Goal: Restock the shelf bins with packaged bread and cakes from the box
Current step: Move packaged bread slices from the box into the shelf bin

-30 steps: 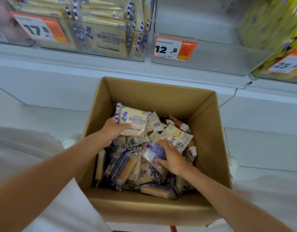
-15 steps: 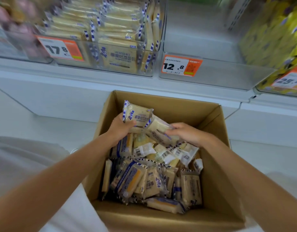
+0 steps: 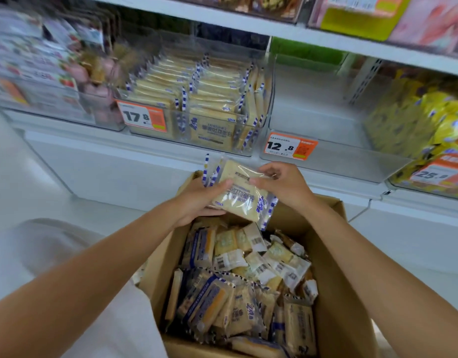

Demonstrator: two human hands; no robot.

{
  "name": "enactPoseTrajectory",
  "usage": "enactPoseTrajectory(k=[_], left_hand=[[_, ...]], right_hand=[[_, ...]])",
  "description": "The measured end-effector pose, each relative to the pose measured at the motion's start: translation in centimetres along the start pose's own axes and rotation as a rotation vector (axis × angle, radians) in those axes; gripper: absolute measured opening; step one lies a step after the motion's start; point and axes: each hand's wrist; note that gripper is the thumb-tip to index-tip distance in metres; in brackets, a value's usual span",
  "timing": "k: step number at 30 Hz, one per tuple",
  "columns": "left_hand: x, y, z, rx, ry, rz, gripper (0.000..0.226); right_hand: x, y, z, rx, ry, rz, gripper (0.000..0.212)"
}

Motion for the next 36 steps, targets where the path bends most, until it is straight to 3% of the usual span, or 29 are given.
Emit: enactPoseTrajectory(k=[2,5,7,8,10,12,13,15,18,22,25,26,27,30,31,32,34,36], left_hand=[[0.2,-0.7,-1.0,-0.015,-0.140,0.012,0.062],[0.3,-1.6,-2.0,-0.106,-0.343,-0.028,0.072],[-0.1,-2.1,-2.2,-0.151,-0.331,-0.042,0.077],[-0.4,-2.4,-2.3,-0.165,-0.295,-0.040,0.072],[-0.5,-3.0,-2.6,-0.203,-0.215,-0.066,0.051],[0.2,-3.3,-3.2,-0.250,-0.179,-0.121,0.038],[0.8,-3.5,-3.7,-0.266,-0.172,-0.142,0.031],[1.7,-3.9,-4.7,-0.287,-0.142,-0.154,0.018],[2.4,-3.9,-6.8,-0.355,-0.139,-0.178,0.022],[4.0,-2.6,-10.0,-0.470,-0.085,-0.231,0.031],[5.3,-1.4,-12.8,-0.506,-0.043,-0.250,0.027],[5.9,-0.8,-13.8,-0.527,-0.023,-0.277,0.029],[6.6,-0.4,-14.7,-0.559,0.022,-0.310,0.030],[8.4,1.6,-16.7,-0.690,0.296,-0.427,0.040],[8.7,2.0,-17.4,-0.718,0.409,-0.457,0.038],[9.0,2.5,-18.1,-0.744,0.525,-0.482,0.036],[10.1,3.6,-19.6,-0.845,0.757,-0.535,0.047],[12.6,5.5,-21.2,-0.959,0.928,-0.619,0.055]], right_hand=[[-0.4,-0.1,1.0,-0.027,0.079,-0.117,0.021],[-1.6,-0.5,2.5,-0.152,0.303,-0.245,0.022],[-2.5,-0.9,3.6,-0.237,0.432,-0.150,0.030],[-3.0,-1.0,4.0,-0.252,0.362,-0.062,0.035],[-3.7,-1.1,4.8,-0.175,0.065,0.028,0.056],[-3.7,-0.7,5.3,-0.037,-0.215,-0.075,0.105],[-3.4,-0.4,5.7,0.009,-0.269,-0.127,0.125],[-2.8,-0.1,7.2,0.084,-0.246,-0.074,0.135],[-2.6,1.2,9.4,0.023,0.076,0.124,0.118],[-2.6,3.7,11.3,-0.087,0.398,0.123,0.113],[-2.8,5.5,13.4,-0.101,0.480,0.218,0.051],[-2.9,6.4,13.8,-0.104,0.485,0.224,0.042],[-3.0,7.2,14.2,-0.083,0.513,0.226,0.049],[-3.1,9.8,15.5,-0.055,0.492,0.200,0.105],[-3.1,10.7,15.9,-0.049,0.492,0.198,0.096],[-3.1,11.5,16.4,-0.068,0.506,0.193,0.072],[-2.9,13.4,17.3,-0.115,0.529,0.184,0.032],[-2.6,15.4,18.0,-0.110,0.549,0.143,0.007]])
Point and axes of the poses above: each hand's wrist, its own y-axis towards the middle knuckle, its own x-axis out of the back of the hand, z = x × y, and after that the axes turned 10 degrees about -y, right-handed
